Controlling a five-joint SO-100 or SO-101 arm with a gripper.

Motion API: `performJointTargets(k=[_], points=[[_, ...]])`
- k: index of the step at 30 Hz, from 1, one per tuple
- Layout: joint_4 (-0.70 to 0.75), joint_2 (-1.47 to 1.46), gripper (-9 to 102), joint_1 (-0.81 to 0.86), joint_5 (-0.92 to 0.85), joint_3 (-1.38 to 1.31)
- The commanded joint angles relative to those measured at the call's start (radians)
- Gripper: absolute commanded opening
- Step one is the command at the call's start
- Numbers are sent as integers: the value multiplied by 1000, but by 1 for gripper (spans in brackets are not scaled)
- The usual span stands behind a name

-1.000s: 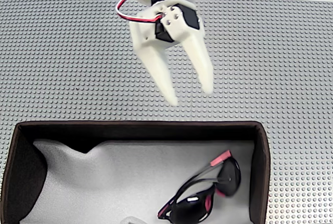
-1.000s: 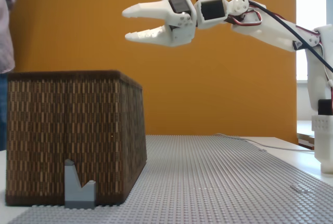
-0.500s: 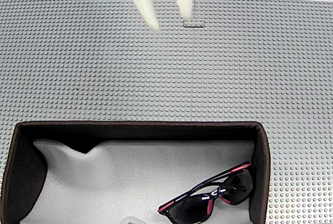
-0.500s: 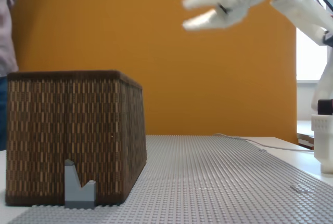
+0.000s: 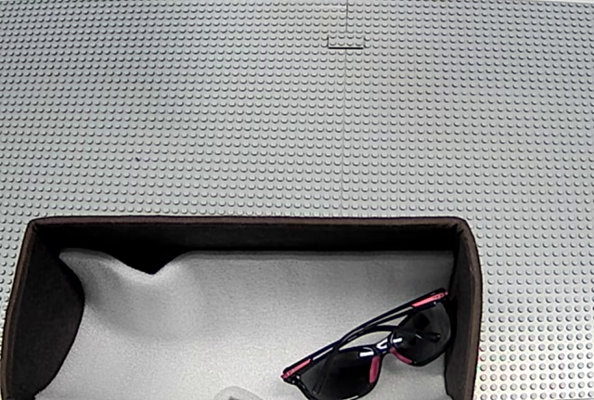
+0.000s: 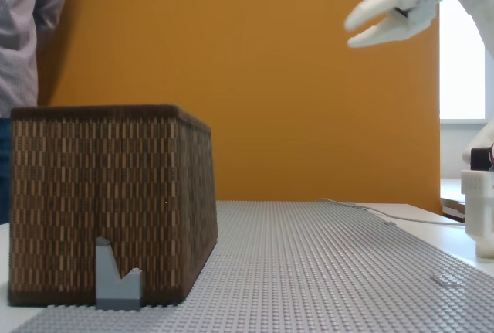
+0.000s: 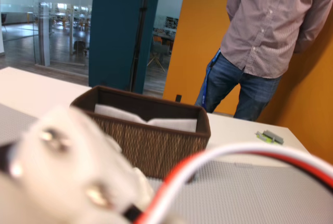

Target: Grasp a glasses and put it in the bin.

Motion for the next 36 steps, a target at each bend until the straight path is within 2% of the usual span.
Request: performJointTargets(k=[1,4,8,11,12,16,18,19,20,22,23,24,26,28,29,30,32,33,35,36], points=[[17,103,0,-15,-61,80],[75,153,0,5,101,103],[78,187,4,80,500,107],[158,195,17,83,756,69],[176,201,18,84,807,66],[230,218,15,80,851,81],[239,224,3,80,830,95],[239,227,1,78,819,101],[238,233,4,78,815,109],[238,258,31,78,831,141],[238,270,37,80,828,160],[239,279,37,80,816,178],[230,304,0,72,712,210],[230,325,1,83,703,225],[241,334,16,97,721,230],[244,342,24,106,729,241],[249,365,28,114,730,273],[247,383,25,114,723,298],[219,426,0,109,666,350],[215,443,0,115,663,365]])
